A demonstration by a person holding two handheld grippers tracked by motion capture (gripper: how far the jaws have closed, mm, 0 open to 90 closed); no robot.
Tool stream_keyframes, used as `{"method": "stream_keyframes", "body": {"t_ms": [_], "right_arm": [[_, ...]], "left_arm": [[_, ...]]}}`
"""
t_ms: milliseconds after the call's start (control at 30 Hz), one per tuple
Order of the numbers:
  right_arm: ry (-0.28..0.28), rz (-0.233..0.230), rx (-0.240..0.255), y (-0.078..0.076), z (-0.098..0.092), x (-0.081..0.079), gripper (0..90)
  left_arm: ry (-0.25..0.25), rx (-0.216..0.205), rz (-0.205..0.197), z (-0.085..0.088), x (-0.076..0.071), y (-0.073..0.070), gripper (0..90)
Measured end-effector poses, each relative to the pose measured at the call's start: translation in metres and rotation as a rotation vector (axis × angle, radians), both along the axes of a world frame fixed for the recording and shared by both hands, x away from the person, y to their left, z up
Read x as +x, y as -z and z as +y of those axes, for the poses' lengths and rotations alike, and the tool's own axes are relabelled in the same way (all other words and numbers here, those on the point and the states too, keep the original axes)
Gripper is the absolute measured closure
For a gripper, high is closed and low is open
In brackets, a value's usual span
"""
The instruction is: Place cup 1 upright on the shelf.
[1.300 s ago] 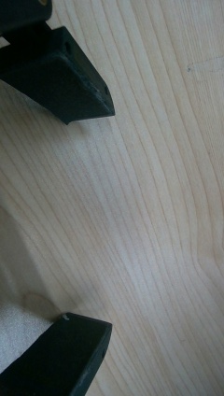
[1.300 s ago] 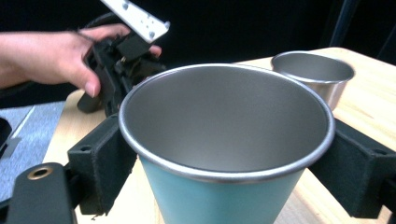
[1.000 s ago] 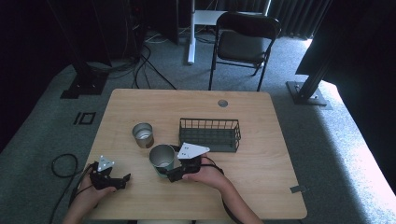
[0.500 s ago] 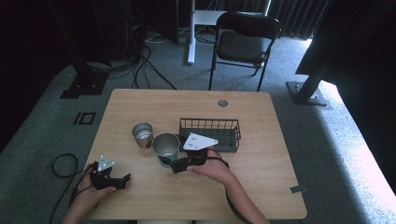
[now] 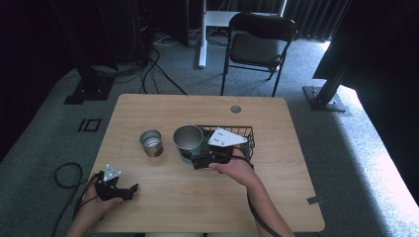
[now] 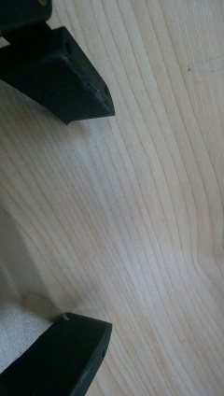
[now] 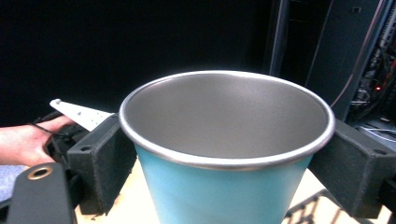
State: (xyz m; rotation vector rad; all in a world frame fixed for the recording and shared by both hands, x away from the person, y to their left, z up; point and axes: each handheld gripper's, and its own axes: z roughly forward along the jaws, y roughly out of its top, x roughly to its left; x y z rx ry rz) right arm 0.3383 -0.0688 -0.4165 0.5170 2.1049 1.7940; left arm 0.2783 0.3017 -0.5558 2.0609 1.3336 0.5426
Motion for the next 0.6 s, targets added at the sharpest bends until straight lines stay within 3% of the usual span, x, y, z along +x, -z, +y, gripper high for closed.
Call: {"method": "stream_keyframes", "body": {"t_ms": [233, 600], "right_arm": [[0.067, -0.002, 0.017, -0.007, -0.015, 0.009, 12.4], [0.258, -0.017, 0.023, -0.012, -0.048, 0.028, 12.4]], "left_arm": [[0.001, 0.0, 0.001, 0.0, 0.0, 0.0, 1.6], [0.0, 0.0, 0.001, 0.0, 0.0, 0.0, 1.6]]}}
